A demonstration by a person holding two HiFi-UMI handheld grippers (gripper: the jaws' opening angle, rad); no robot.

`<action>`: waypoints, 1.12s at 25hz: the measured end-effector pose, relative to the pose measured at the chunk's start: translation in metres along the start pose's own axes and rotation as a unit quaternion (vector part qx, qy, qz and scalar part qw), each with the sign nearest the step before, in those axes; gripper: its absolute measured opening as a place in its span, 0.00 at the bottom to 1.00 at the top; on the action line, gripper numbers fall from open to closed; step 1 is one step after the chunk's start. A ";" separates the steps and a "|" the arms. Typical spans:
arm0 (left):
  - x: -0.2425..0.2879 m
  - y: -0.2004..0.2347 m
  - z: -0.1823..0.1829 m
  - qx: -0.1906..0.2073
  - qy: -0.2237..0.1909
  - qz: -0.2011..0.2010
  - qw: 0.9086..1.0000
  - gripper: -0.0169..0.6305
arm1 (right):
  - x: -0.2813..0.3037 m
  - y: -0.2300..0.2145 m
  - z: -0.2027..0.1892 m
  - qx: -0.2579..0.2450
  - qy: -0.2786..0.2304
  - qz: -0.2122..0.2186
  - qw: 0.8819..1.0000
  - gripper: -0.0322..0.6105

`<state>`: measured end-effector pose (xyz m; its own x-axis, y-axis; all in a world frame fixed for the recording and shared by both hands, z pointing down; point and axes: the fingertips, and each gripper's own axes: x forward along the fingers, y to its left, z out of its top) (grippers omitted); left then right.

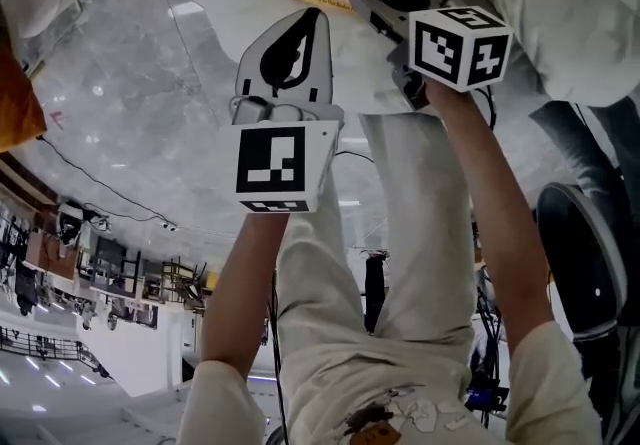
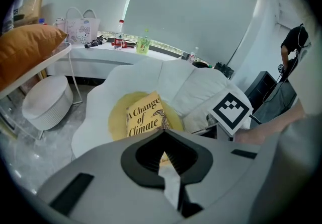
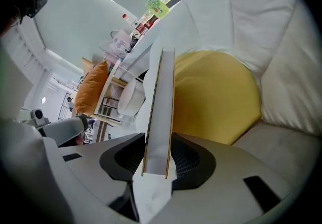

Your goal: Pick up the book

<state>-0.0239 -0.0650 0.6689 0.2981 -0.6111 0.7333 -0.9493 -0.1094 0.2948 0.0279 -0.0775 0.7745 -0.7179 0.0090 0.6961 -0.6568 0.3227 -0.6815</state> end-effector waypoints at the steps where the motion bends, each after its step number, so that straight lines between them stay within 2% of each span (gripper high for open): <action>1: -0.003 -0.002 0.002 -0.001 -0.002 0.000 1.000 0.04 | -0.001 0.000 0.001 0.002 0.001 -0.003 1.000 0.32; 8: -0.011 -0.011 0.006 -0.009 -0.010 0.003 1.000 0.04 | 0.002 -0.001 -0.007 0.018 0.033 0.013 0.999 0.33; 10: -0.014 -0.011 0.006 -0.011 -0.013 0.004 1.000 0.04 | 0.005 -0.003 -0.010 0.014 0.040 0.006 0.999 0.33; 15: -0.024 -0.006 0.009 -0.019 -0.018 0.007 1.000 0.04 | 0.001 -0.001 -0.004 0.023 0.027 -0.009 0.999 0.32; 21: -0.029 -0.004 0.011 -0.023 -0.021 0.009 0.999 0.04 | 0.001 0.001 -0.005 0.047 0.021 -0.003 0.999 0.30; 28: -0.038 0.004 0.041 -0.019 -0.032 0.011 0.999 0.04 | -0.010 0.023 0.009 0.040 0.022 0.001 0.999 0.30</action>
<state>-0.0428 -0.0740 0.6169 0.2691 -0.6615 0.7000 -0.9508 -0.0666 0.3026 0.0175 -0.0789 0.7498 -0.7101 0.0524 0.7022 -0.6724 0.2454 -0.6983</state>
